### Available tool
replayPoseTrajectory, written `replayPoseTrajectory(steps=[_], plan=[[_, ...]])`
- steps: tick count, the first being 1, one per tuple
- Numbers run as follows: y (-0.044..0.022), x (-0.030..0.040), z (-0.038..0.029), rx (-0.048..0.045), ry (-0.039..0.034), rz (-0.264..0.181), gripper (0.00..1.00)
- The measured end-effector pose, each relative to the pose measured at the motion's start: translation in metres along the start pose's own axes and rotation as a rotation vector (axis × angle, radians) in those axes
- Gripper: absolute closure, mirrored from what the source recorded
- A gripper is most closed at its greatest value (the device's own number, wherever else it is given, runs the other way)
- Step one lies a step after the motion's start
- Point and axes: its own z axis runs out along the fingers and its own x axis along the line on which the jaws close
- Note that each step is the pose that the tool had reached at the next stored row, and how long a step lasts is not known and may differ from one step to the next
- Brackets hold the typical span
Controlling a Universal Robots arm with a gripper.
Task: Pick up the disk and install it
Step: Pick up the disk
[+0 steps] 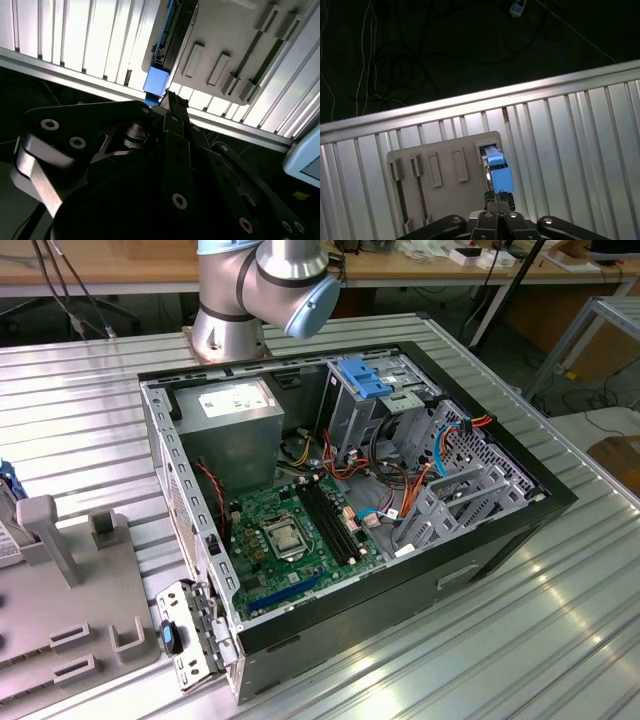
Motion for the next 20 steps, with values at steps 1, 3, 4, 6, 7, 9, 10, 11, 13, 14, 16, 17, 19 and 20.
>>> replayPoseTrajectory(steps=[1, 3, 4, 6, 7, 9, 10, 11, 13, 14, 16, 17, 19, 20], plan=[[-0.0001, 0.0, 0.0005, 0.0037, 0.0001, -0.014, 0.89], [-0.0001, 0.0001, 0.0027, 0.0031, 0.0009, -0.061, 0.89], [-0.0001, 0.0, 0.0036, 0.0029, 0.0012, -0.079, 0.89], [-0.0001, 0.0001, 0.0054, 0.0023, 0.0026, -0.123, 0.89], [-0.0001, 0.0001, 0.006, 0.0024, 0.0032, -0.14, 0.89], [-0.0001, 0.0001, 0.0071, 0.0076, 0.0055, -0.184, 0.89], [-0.0001, 0.0001, 0.0072, 0.0108, 0.0062, -0.193, 0.89], [-0.0001, 0.0001, 0.0074, 0.0148, 0.0071, -0.202, 0.89], [-0.0002, 0.0001, 0.0082, 0.023, 0.0085, -0.208, 0.89], [-0.0003, 0.0001, 0.0083, 0.0237, 0.0094, -0.208, 0.89], [-0.0002, 0.0001, 0.0083, 0.0237, 0.0099, -0.208, 0.76], [-0.0002, 0.0001, 0.0083, 0.0237, 0.0099, -0.208, 0.76], [-0.0002, 0.0001, 0.0088, 0.0238, 0.0099, -0.208, 0.64], [-0.0002, 0.0001, 0.0105, 0.0239, 0.011, -0.208, 0.58]])
